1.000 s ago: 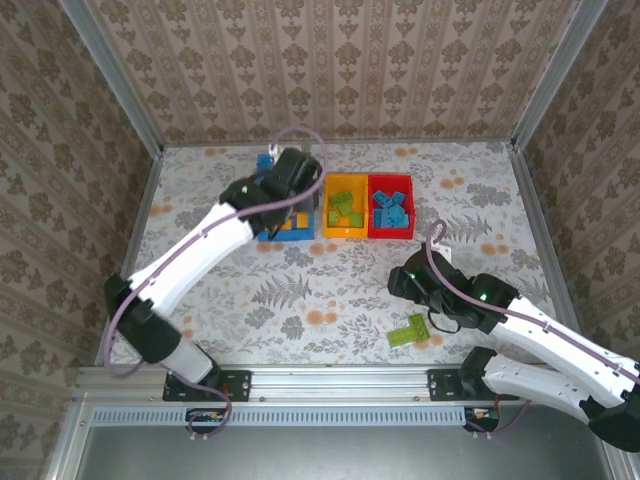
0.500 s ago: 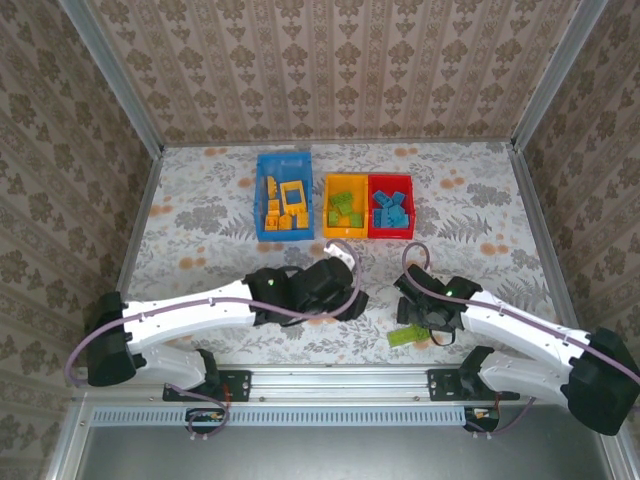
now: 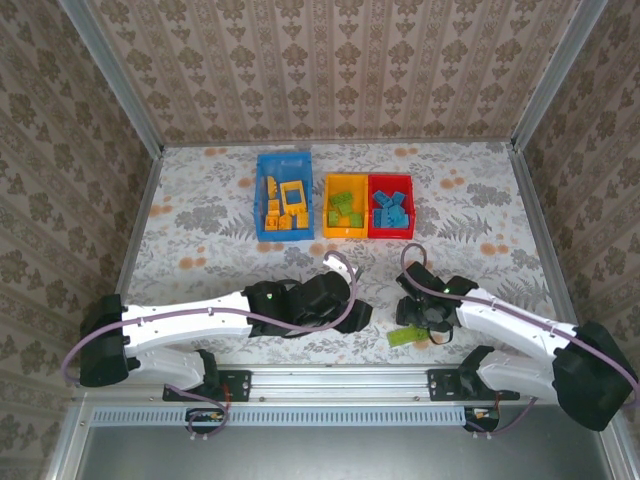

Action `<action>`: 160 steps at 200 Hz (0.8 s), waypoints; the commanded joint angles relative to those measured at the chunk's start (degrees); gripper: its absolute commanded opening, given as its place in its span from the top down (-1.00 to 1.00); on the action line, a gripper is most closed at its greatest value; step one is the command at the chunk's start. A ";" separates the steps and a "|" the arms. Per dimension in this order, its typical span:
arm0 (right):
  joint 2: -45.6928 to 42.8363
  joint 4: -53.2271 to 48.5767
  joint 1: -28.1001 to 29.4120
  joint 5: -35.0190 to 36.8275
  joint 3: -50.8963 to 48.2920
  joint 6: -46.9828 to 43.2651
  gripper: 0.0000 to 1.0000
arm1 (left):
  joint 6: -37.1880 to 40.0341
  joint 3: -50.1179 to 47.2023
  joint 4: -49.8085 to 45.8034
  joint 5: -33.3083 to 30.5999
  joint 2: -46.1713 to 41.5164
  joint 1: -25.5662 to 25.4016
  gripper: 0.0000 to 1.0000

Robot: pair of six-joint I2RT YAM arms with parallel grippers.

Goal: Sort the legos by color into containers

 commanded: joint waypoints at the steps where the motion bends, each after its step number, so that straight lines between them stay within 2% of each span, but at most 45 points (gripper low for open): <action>1: 1.52 -0.11 -0.25 -1.21 -0.07 -0.25 -0.21 | -0.43 2.04 0.77 -0.30 0.18 -0.33 -0.35; 41: 4.28 0.69 -0.43 -0.61 0.59 0.06 -0.03 | -0.69 2.23 1.13 -0.17 0.29 -0.33 -0.35; 108: 2.99 -0.12 -3.72 4.49 3.62 -1.76 0.44 | -1.42 2.40 1.13 -1.75 -0.10 -0.33 -0.33; 133: 0.60 -0.32 -4.56 7.09 8.45 -4.52 0.58 | -2.59 3.32 -2.13 -6.81 -2.65 -0.29 -0.33; 160: 2.37 2.45 -3.65 6.60 16.89 -8.39 0.59 | -3.03 5.12 -7.79 -14.62 -7.95 0.09 -0.35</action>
